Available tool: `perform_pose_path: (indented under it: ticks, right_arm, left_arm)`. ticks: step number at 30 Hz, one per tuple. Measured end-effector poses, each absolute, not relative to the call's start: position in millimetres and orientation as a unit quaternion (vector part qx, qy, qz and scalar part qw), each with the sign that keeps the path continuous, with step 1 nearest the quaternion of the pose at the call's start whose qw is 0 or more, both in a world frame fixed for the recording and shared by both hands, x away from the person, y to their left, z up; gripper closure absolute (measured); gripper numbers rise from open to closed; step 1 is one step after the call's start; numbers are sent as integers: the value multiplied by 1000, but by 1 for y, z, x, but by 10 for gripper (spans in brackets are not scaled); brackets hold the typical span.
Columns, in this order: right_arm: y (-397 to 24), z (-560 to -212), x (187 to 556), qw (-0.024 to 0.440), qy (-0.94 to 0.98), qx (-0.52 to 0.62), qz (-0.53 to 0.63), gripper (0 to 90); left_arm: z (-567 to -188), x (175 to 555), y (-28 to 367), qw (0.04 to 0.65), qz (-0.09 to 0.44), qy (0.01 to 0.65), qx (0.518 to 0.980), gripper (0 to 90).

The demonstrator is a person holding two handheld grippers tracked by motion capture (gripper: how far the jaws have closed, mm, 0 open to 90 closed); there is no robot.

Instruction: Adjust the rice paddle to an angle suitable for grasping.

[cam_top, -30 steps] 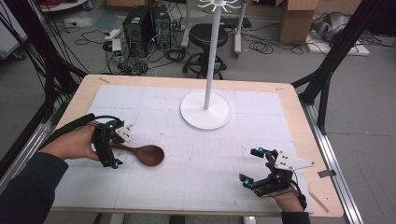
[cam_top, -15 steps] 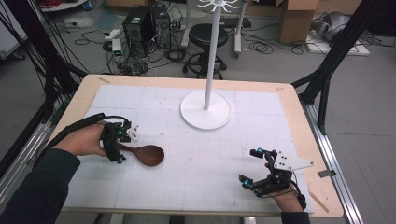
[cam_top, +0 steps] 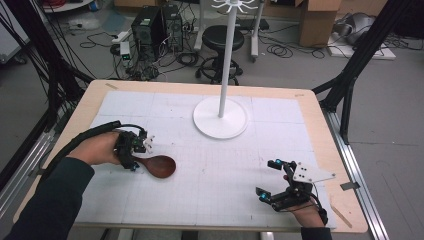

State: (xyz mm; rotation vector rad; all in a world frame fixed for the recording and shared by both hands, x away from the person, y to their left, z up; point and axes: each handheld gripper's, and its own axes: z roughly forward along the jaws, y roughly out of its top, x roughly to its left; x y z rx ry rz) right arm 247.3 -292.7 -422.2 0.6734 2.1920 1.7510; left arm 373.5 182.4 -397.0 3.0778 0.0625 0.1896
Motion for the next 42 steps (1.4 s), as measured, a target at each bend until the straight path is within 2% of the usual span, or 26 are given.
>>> perform_pose_path:
  ticks: [2, 10, 19, 32, 42]
  right_arm:
    - [-293, -422, 247, 127, 754, 231, 601, 5]
    - [-295, -423, 247, 127, 754, 234, 600, 5]
    - [-295, -424, 247, 127, 756, 233, 599, 5]
    - [-293, -424, 246, 126, 757, 232, 597, 5]
    - [-294, -424, 246, 126, 756, 235, 598, 5]
  left_arm:
    - [-398, 374, 181, 26, 60, 15, 998, 506]
    - [-403, 375, 179, 18, 53, 16, 998, 560]
    - [-405, 375, 177, 18, 55, 6, 998, 687]
    - [-405, 372, 176, 16, 48, -4, 999, 768]
    - [-405, 371, 175, 17, 50, -8, 999, 775]
